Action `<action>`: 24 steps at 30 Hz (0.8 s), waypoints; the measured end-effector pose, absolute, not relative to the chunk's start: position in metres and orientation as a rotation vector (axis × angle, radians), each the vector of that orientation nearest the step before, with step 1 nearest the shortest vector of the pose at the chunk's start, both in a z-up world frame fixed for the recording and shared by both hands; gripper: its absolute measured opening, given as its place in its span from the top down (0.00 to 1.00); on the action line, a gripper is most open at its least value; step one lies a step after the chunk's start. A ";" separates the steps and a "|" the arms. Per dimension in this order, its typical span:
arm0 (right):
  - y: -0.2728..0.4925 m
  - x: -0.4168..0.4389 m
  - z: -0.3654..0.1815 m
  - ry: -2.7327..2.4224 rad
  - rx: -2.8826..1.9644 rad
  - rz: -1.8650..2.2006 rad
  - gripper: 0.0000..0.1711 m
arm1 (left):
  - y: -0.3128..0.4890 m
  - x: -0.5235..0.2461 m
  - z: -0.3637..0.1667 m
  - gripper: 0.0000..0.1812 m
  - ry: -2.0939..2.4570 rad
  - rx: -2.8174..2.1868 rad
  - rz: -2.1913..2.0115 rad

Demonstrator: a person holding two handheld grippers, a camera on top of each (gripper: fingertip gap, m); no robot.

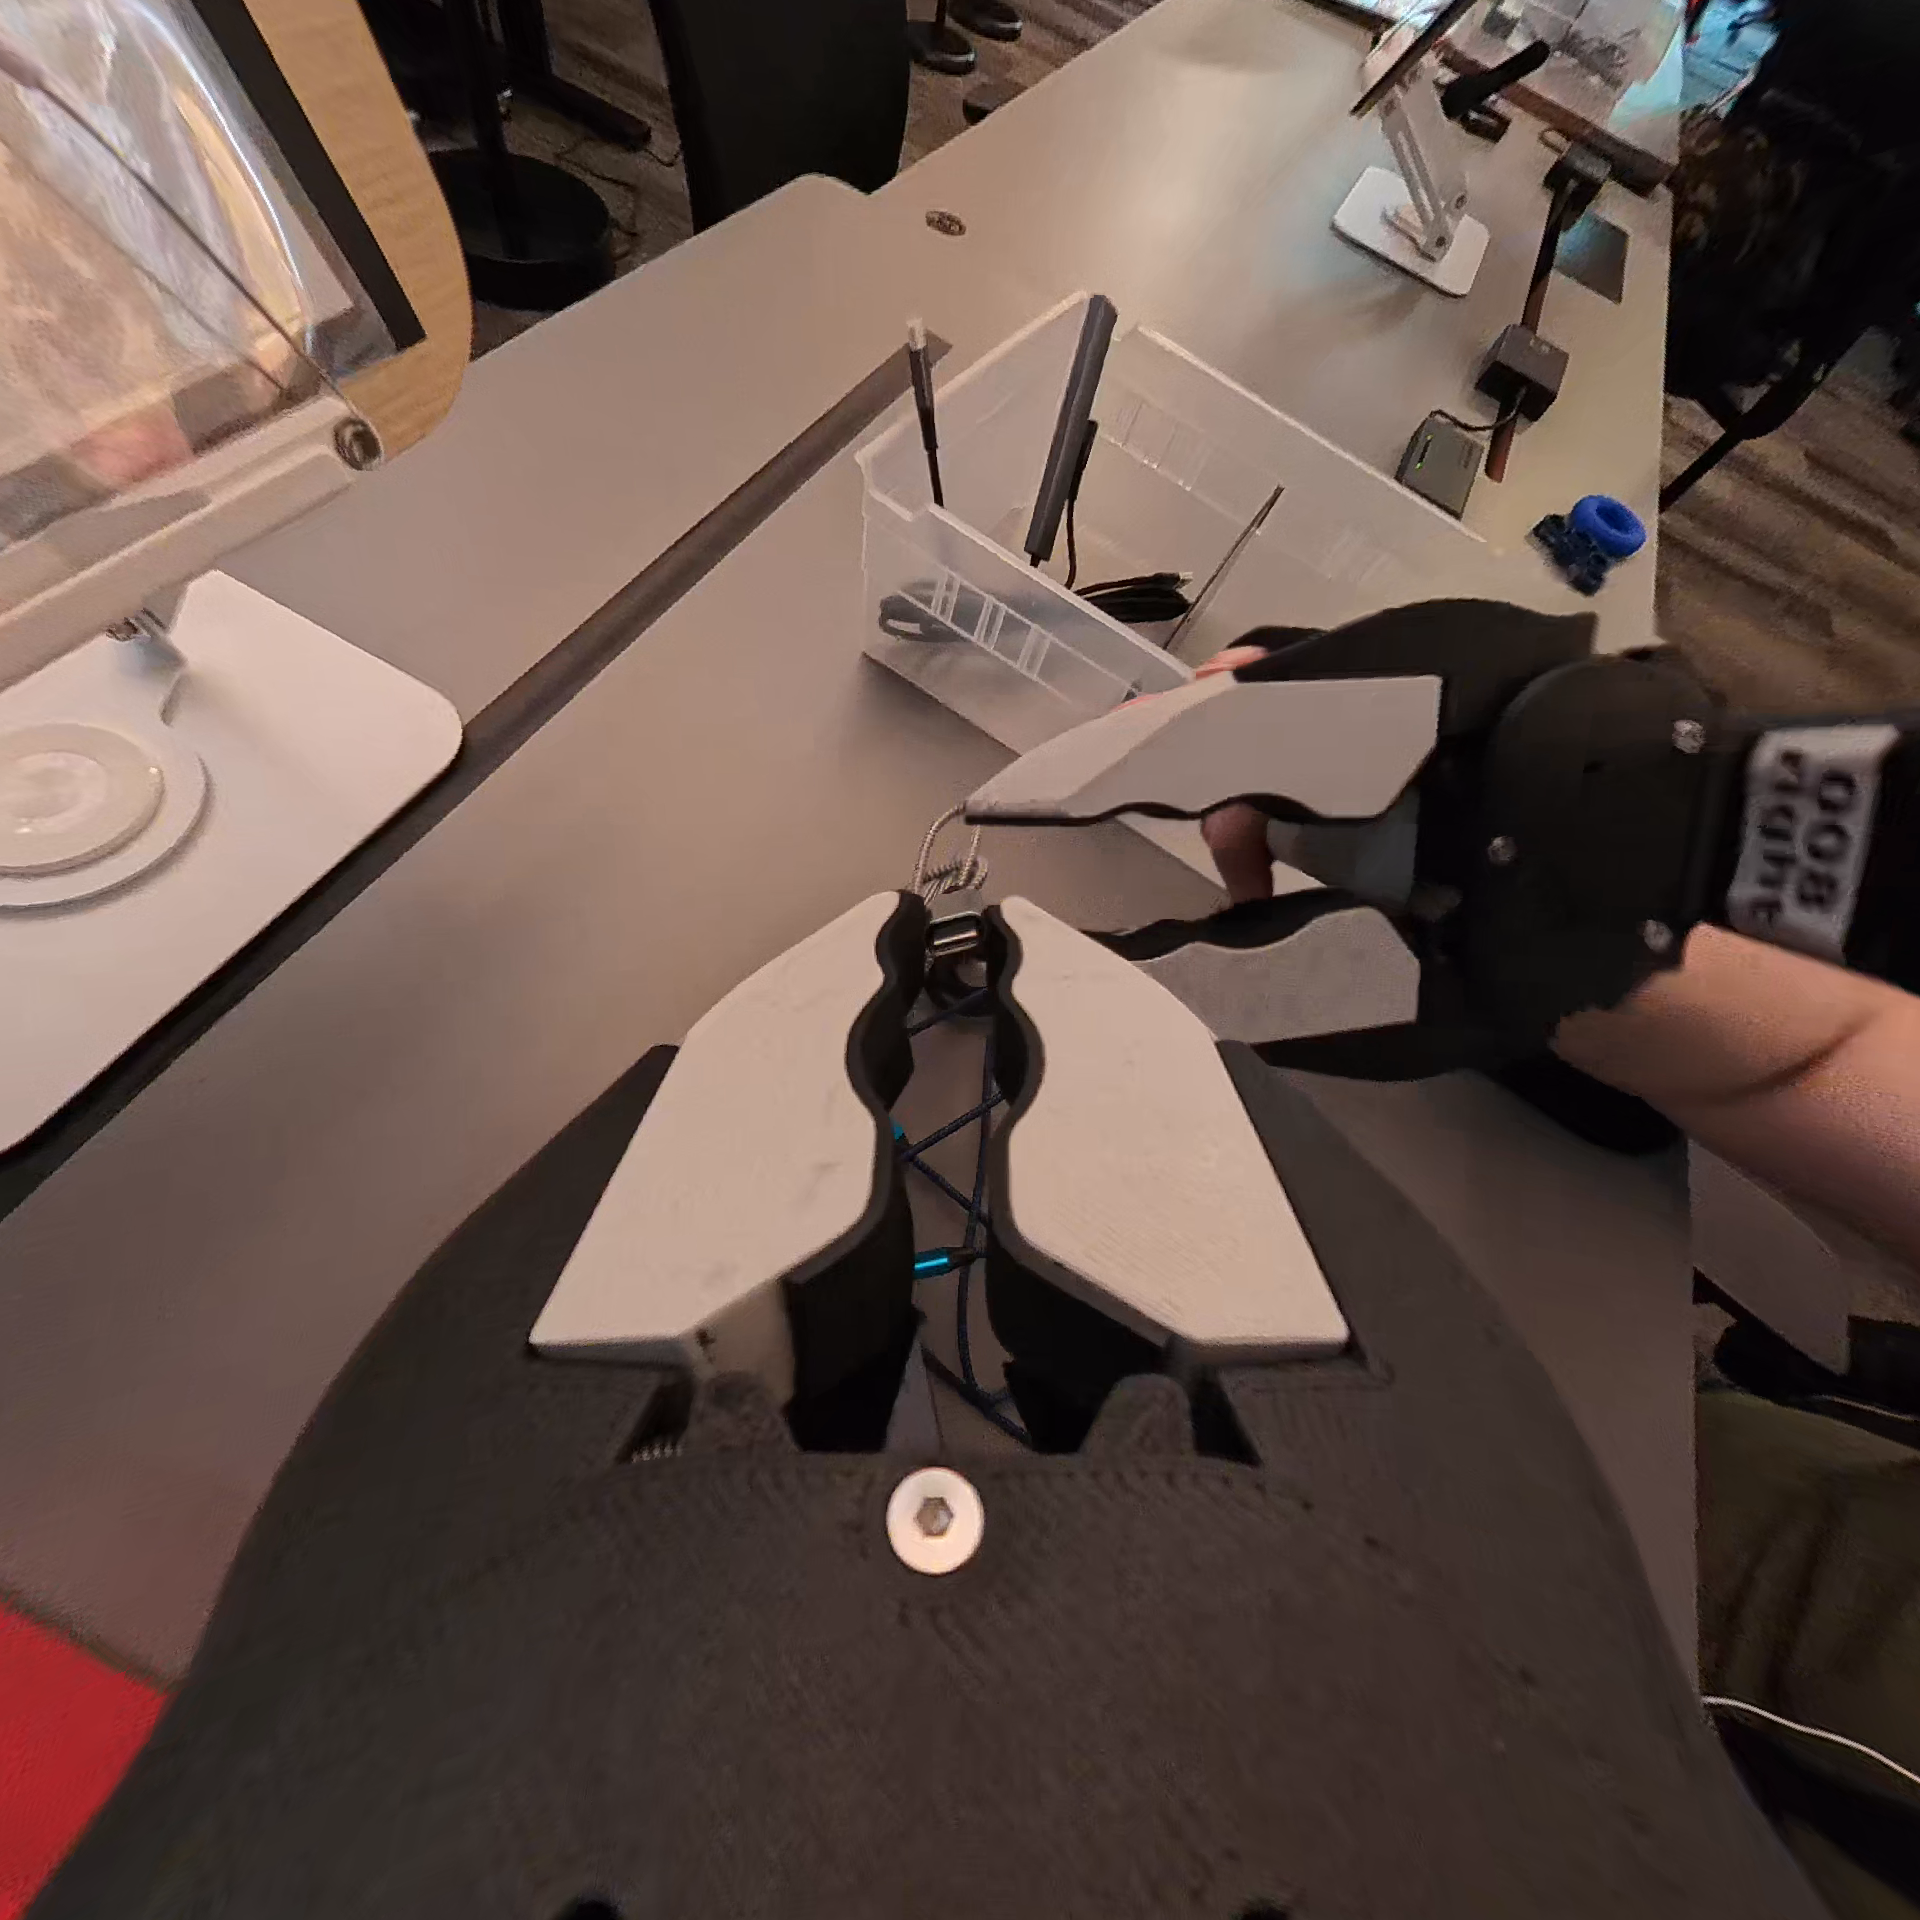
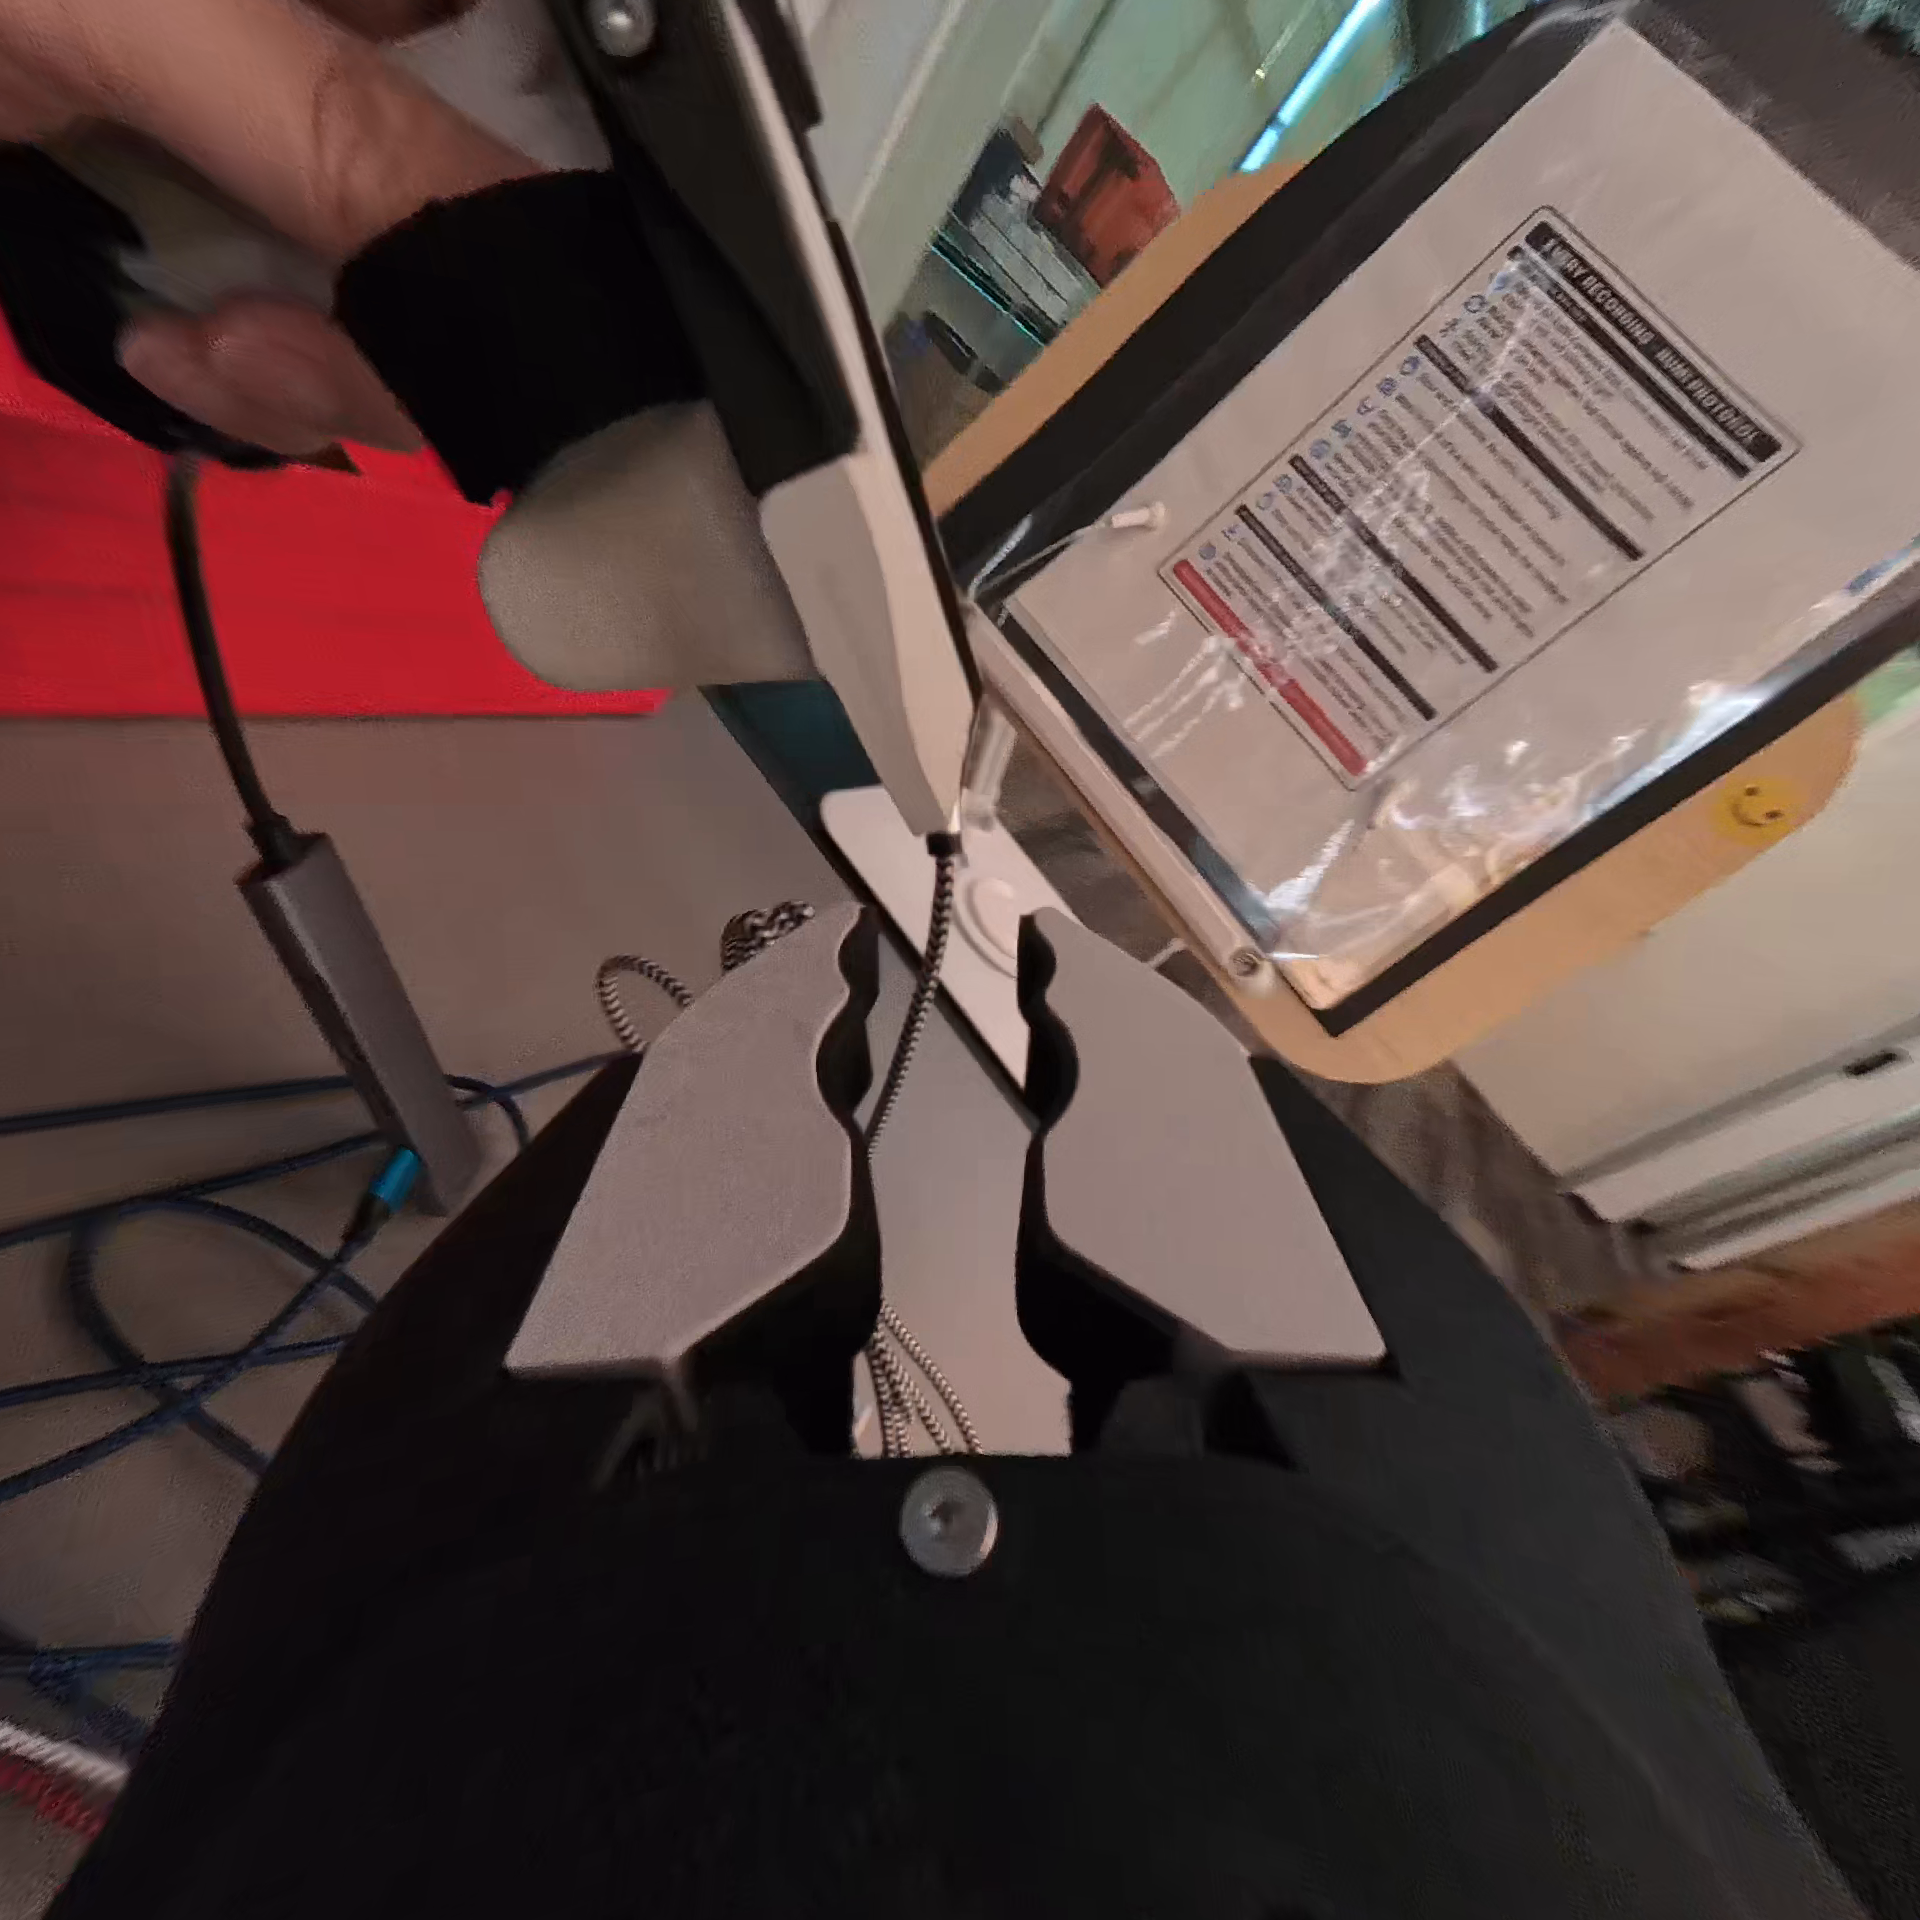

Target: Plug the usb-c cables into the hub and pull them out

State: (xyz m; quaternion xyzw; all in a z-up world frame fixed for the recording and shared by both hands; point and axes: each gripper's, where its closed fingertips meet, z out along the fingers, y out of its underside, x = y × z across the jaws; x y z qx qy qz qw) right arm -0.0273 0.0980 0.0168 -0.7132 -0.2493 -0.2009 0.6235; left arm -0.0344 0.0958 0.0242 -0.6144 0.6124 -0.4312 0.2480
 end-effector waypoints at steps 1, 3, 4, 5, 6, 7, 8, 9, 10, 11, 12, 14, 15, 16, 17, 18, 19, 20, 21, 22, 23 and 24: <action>0.096 -0.028 0.020 -0.564 -1.631 -0.404 0.84 | 0.097 -0.036 0.028 0.95 1.666 -1.665 -1.193; 0.093 -0.029 0.026 -0.558 -1.611 -0.304 0.83 | 0.099 -0.040 0.037 0.95 1.653 -1.634 -1.210; 0.091 -0.028 0.028 -0.550 -1.605 -0.268 0.82 | 0.098 -0.042 0.043 0.95 1.658 -1.601 -1.223; 0.090 -0.026 0.031 -0.529 -1.604 -0.230 0.82 | 0.095 -0.044 0.049 0.95 1.666 -1.562 -1.240; 0.091 -0.026 0.030 -0.513 -1.612 -0.176 0.80 | 0.092 -0.046 0.055 0.95 1.667 -1.529 -1.259; 0.091 -0.029 0.029 -0.504 -1.624 -0.107 0.76 | 0.089 -0.049 0.062 0.95 1.668 -1.503 -1.276; 0.091 -0.033 0.027 -0.496 -1.635 -0.034 0.71 | 0.086 -0.051 0.068 0.95 1.670 -1.472 -1.290; 0.091 -0.038 0.025 -0.495 -1.641 0.039 0.71 | 0.083 -0.054 0.074 0.95 1.668 -1.445 -1.295; 0.090 -0.045 0.024 -0.509 -1.640 0.113 0.71 | 0.081 -0.057 0.079 0.95 1.666 -1.422 -1.295; 0.087 -0.054 0.024 -0.535 -1.634 0.187 0.71 | 0.078 -0.060 0.085 0.95 1.669 -1.396 -1.300; 0.083 -0.062 0.026 -0.560 -1.619 0.247 0.71 | 0.074 -0.064 0.090 0.95 1.682 -1.367 -1.309; 0.073 -0.075 0.038 -0.594 -1.551 0.365 0.71 | 0.066 -0.072 0.101 0.94 1.696 -1.307 -1.332; 0.066 -0.080 0.048 -0.600 -1.503 0.432 0.71 | 0.063 -0.076 0.106 0.94 1.705 -1.280 -1.352; 0.057 -0.087 0.061 -0.619 -1.434 0.505 0.71 | 0.058 -0.081 0.111 0.95 1.724 -1.256 -1.378; 0.046 -0.091 0.074 -0.638 -1.353 0.563 0.71 | 0.052 -0.087 0.115 0.95 1.743 -1.228 -1.412; 0.034 -0.093 0.088 -0.652 -1.267 0.600 0.71 | 0.046 -0.092 0.120 0.95 1.761 -1.196 -1.449; 0.025 -0.091 0.100 -0.649 -1.186 0.616 0.71 | 0.040 -0.097 0.125 0.95 1.776 -1.166 -1.485; 0.018 -0.087 0.111 -0.637 -1.117 0.622 0.71 | 0.035 -0.101 0.130 0.95 1.783 -1.138 -1.517; 0.012 -0.082 0.119 -0.616 -1.056 0.622 0.71 | 0.030 -0.104 0.134 0.95 1.781 -1.114 -1.540; 0.009 -0.079 0.125 -0.584 -1.020 0.619 0.72 | 0.027 -0.105 0.137 0.95 1.773 -1.097 -1.549; 0.009 -0.079 0.128 -0.563 -1.008 0.618 0.72 | 0.024 -0.105 0.140 0.95 1.766 -1.079 -1.548; 0.011 -0.081 0.129 -0.540 -1.020 0.621 0.72 | 0.021 -0.105 0.141 0.95 1.765 -1.060 -1.546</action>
